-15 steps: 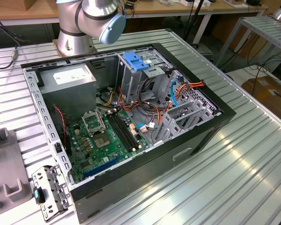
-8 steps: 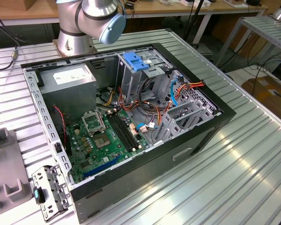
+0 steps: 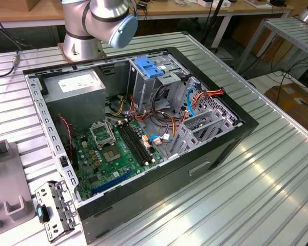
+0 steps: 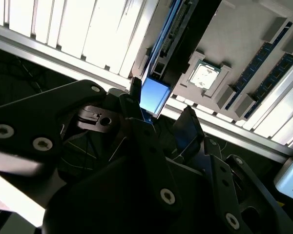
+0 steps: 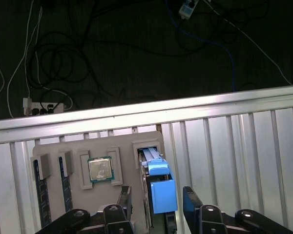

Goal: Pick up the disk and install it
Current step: 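Pick up the disk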

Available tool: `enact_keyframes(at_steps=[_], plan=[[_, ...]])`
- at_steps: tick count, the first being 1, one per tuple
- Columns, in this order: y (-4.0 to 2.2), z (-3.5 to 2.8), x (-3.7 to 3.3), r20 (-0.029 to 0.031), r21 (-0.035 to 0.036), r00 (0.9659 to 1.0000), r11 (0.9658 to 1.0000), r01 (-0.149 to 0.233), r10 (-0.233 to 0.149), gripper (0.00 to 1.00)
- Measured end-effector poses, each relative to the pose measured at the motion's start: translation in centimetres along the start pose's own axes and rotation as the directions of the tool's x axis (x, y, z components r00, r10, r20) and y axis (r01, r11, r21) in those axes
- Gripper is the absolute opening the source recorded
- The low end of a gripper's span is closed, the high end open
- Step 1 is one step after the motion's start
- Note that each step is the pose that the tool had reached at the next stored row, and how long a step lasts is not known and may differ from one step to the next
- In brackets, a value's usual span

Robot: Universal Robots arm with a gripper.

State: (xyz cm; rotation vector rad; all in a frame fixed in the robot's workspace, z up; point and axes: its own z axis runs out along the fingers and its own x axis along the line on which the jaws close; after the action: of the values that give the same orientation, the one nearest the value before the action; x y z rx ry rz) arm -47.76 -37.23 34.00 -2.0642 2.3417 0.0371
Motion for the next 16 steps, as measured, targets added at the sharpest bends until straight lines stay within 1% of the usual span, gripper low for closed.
enact_keyframes(at_steps=[5, 7, 12, 14, 16], plan=[[0.00, 0.03, 0.00, 0.0001, 0.0001, 1.0000, 1.0000, 0.000, 0.000, 0.54], [0.00, 0.26, 0.01, -0.0001, 0.0005, 1.0000, 1.0000, 0.000, 0.000, 0.54], [-0.01, 1.14, 0.03, -0.0006, 0.0004, 1.0000, 1.0000, 0.001, -0.001, 0.54], [-0.01, 1.56, 0.05, -0.0007, 0.0003, 1.0000, 1.0000, 0.001, -0.001, 0.54], [-0.01, 2.16, 0.04, -0.0007, 0.0002, 1.0000, 1.0000, 0.001, -0.001, 0.54]])
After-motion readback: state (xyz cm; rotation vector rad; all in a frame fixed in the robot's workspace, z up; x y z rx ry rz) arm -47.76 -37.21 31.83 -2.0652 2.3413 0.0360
